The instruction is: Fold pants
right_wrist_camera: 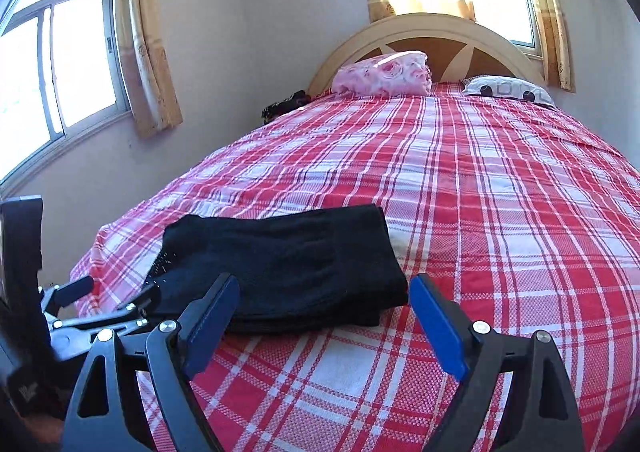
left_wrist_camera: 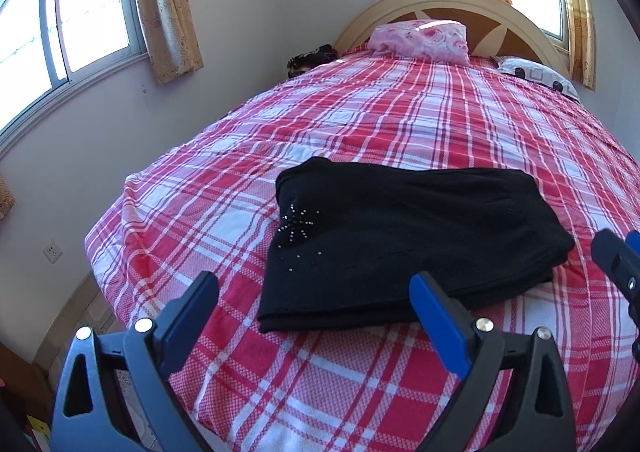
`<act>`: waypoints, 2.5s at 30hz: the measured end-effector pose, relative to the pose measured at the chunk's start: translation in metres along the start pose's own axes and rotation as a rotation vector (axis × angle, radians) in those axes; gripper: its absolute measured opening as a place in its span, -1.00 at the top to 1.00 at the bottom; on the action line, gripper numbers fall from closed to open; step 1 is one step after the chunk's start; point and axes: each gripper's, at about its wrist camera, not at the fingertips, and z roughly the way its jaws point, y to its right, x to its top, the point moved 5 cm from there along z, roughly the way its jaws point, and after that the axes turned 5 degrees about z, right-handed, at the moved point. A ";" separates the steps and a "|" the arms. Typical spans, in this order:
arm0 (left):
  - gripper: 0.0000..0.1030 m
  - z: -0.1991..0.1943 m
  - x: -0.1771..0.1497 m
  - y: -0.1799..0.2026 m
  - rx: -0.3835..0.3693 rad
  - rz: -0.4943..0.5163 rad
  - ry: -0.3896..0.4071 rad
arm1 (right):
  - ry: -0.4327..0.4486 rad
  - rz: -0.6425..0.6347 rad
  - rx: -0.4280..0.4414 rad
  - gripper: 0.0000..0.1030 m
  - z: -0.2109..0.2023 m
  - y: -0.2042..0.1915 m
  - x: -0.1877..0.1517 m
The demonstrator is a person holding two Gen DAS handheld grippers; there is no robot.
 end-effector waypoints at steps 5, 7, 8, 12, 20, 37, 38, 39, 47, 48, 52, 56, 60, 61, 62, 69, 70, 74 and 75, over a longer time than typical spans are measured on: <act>-0.93 -0.011 -0.002 0.003 0.003 -0.004 0.024 | 0.006 0.000 -0.005 -0.72 -0.008 -0.004 0.004; -0.99 -0.013 -0.002 0.005 0.007 0.007 0.029 | 0.013 0.000 -0.005 -0.72 -0.011 -0.005 0.005; -0.99 -0.014 -0.002 0.006 0.012 0.012 0.034 | 0.017 0.004 -0.006 -0.72 -0.012 -0.005 0.006; -0.99 -0.017 -0.002 0.006 0.008 0.001 0.043 | 0.027 0.011 -0.015 -0.72 -0.017 -0.006 0.008; -0.99 -0.018 -0.004 0.009 0.009 0.000 0.042 | 0.029 0.006 -0.020 -0.72 -0.019 -0.007 0.010; -0.99 -0.018 -0.003 0.006 0.016 -0.018 0.044 | 0.044 0.006 -0.024 -0.72 -0.020 -0.008 0.011; -0.99 -0.018 -0.003 0.007 0.018 -0.013 0.047 | 0.045 0.006 -0.023 -0.72 -0.020 -0.008 0.011; -0.99 -0.018 -0.003 0.007 0.021 -0.010 0.048 | 0.045 0.006 -0.021 -0.72 -0.020 -0.008 0.011; -0.99 -0.018 -0.002 0.005 0.021 -0.021 0.043 | 0.045 0.008 -0.021 -0.72 -0.020 -0.008 0.011; -0.99 -0.018 -0.002 0.005 0.023 -0.020 0.043 | 0.047 0.008 -0.020 -0.72 -0.020 -0.008 0.011; -0.99 -0.018 -0.002 0.005 0.026 -0.020 0.046 | 0.048 0.010 -0.020 -0.72 -0.020 -0.008 0.011; -0.99 -0.018 -0.001 0.005 0.031 -0.013 0.047 | 0.048 0.009 -0.022 -0.72 -0.020 -0.007 0.010; -0.99 -0.017 -0.001 0.005 0.029 -0.014 0.046 | 0.053 0.011 -0.026 -0.72 -0.021 -0.006 0.010; -0.99 -0.017 -0.001 0.005 0.031 -0.014 0.045 | 0.053 0.011 -0.026 -0.72 -0.021 -0.006 0.010; -0.99 -0.017 0.000 0.005 0.042 -0.014 0.048 | 0.053 0.010 -0.027 -0.72 -0.021 -0.006 0.010; -0.99 -0.018 0.001 0.008 0.031 -0.011 0.060 | 0.047 0.009 -0.032 -0.72 -0.021 -0.006 0.007; -0.99 -0.018 0.001 0.008 0.030 -0.011 0.063 | 0.045 0.009 -0.031 -0.72 -0.020 -0.005 0.007; -0.99 -0.019 0.002 0.010 0.034 0.001 0.070 | 0.040 0.012 -0.034 -0.72 -0.019 -0.006 0.006; -0.99 -0.019 0.002 0.011 0.030 -0.001 0.068 | 0.039 0.015 -0.034 -0.72 -0.018 -0.005 0.006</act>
